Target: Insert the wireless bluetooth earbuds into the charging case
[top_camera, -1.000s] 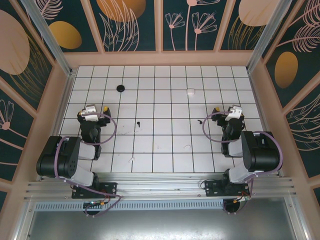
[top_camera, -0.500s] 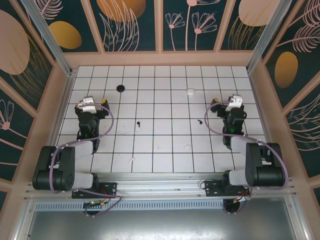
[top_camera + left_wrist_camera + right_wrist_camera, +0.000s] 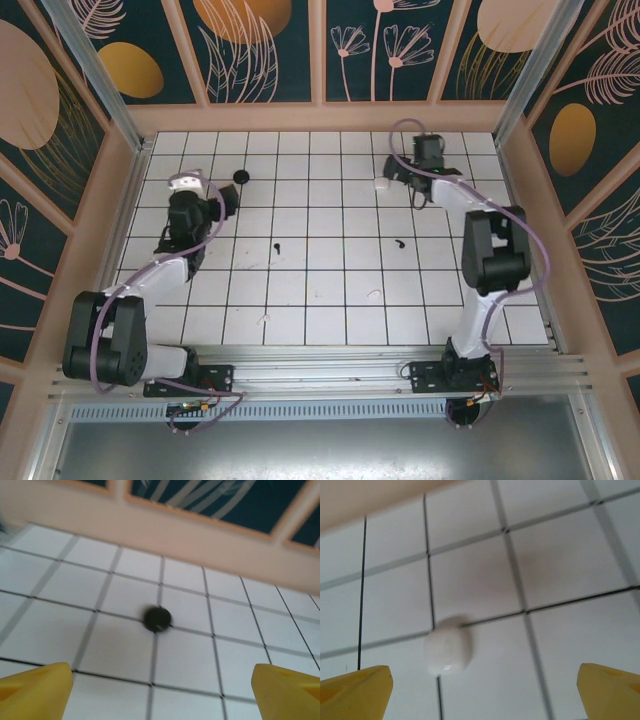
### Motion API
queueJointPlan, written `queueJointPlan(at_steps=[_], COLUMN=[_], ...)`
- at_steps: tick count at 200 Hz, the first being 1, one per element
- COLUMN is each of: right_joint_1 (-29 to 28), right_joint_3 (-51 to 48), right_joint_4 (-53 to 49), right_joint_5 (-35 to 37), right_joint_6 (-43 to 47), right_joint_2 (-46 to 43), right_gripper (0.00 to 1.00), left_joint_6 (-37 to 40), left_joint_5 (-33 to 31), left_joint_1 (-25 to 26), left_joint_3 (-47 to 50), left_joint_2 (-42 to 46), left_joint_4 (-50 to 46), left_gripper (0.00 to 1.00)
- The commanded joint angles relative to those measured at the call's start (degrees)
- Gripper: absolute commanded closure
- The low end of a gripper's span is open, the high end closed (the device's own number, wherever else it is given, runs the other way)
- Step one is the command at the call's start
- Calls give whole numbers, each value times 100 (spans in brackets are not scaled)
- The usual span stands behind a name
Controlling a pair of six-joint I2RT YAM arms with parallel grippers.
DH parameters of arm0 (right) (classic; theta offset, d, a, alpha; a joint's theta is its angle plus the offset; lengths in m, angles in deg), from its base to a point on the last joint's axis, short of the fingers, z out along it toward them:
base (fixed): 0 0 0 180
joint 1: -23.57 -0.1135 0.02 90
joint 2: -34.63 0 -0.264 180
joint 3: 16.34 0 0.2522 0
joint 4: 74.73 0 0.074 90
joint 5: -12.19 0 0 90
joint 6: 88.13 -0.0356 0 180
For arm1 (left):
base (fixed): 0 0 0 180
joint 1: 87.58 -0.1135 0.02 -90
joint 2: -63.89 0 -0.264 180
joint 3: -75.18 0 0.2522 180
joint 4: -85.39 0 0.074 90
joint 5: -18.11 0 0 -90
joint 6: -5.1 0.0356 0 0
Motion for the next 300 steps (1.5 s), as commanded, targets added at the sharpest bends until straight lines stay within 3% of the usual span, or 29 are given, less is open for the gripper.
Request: queueJointPlan(at_steps=[1, 49, 71, 93, 132, 197, 254, 279, 300], right_joint_1=[-322, -519, -519, -528, -530, -537, -556, -596, -665], right_joint_3=[850, 1676, 1959, 1992, 2556, 2648, 2644, 2649, 2579], right_joint_4=[-1351, -1810, -2018, -1949, -2294, -2175, -2052, -2036, -1998], right_joint_5=[337, 748, 831, 813, 873, 670, 317, 106, -4], right_joint_6=[-60, -257, -292, -255, -109, -65, 321, 548, 748], right_joint_2=[533, 1245, 1469, 1553, 2005, 2242, 2307, 2302, 2187], right_gripper=[4, 3, 9, 13, 22, 31, 41, 52, 56], left_joint_6=[-333, -447, -440, -181, -317, -164, -106, -137, -264], left_joint_5=[217, 380, 637, 1254, 1376, 1865, 1906, 1747, 1643], left_joint_1=[585, 1860, 2095, 2170, 2208, 2208, 2208, 2208, 2207], left_joint_3=[-114, -192, -124, -236, -518, -753, -614, -649, -614], left_joint_2=[-134, -430, -523, -706, -1006, -1320, -1057, -876, -652], left_joint_4=[-378, -310, -107, -106, -338, -456, -348, -610, -742], left_gripper=[9, 9, 7, 8, 9, 14, 20, 18, 16])
